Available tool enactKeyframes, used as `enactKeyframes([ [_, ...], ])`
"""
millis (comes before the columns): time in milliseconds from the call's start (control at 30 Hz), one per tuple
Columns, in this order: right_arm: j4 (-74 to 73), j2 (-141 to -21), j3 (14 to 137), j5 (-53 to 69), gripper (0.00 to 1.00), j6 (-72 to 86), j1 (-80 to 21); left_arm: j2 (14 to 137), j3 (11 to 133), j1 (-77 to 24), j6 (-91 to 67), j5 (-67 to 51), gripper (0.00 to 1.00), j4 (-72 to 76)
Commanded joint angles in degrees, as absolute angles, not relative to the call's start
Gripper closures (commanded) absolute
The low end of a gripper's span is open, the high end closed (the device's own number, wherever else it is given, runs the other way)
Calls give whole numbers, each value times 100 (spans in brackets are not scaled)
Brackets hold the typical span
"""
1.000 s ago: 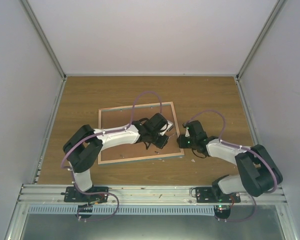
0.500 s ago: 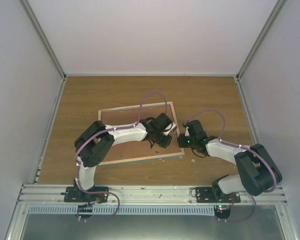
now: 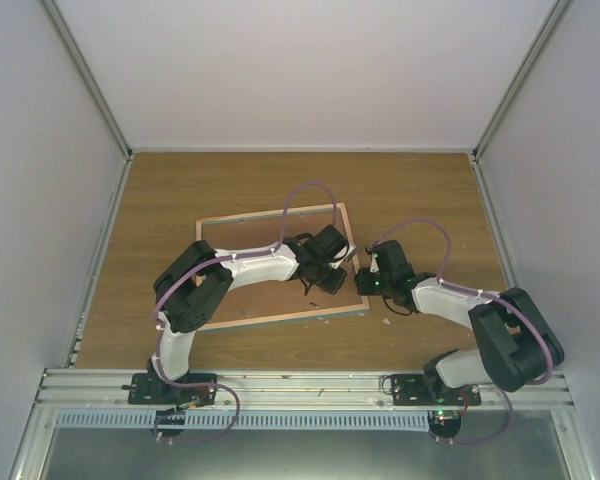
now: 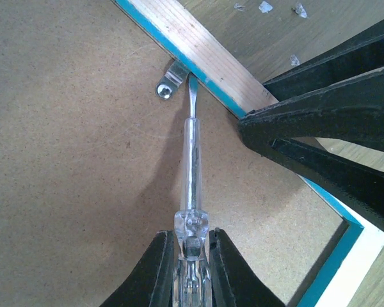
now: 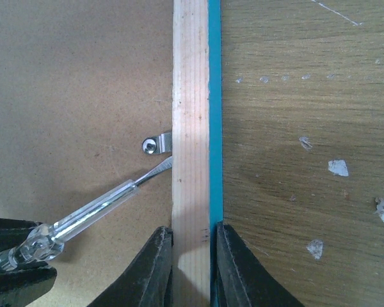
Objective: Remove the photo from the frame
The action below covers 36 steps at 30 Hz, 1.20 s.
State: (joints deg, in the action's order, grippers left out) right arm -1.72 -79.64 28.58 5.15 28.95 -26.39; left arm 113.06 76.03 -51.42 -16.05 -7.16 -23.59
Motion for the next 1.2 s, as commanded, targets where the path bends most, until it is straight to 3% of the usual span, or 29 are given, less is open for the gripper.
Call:
enactKeyframes([
  [0, -53, -8089, 2760, 767, 90, 2856, -2681, 11372, 7656, -5151, -1845, -379, 100, -2375],
  [1167, 149, -8093, 2602, 1046, 95, 3199, -2694, 10971, 6607, -5071, -4183, 368, 100, -414],
])
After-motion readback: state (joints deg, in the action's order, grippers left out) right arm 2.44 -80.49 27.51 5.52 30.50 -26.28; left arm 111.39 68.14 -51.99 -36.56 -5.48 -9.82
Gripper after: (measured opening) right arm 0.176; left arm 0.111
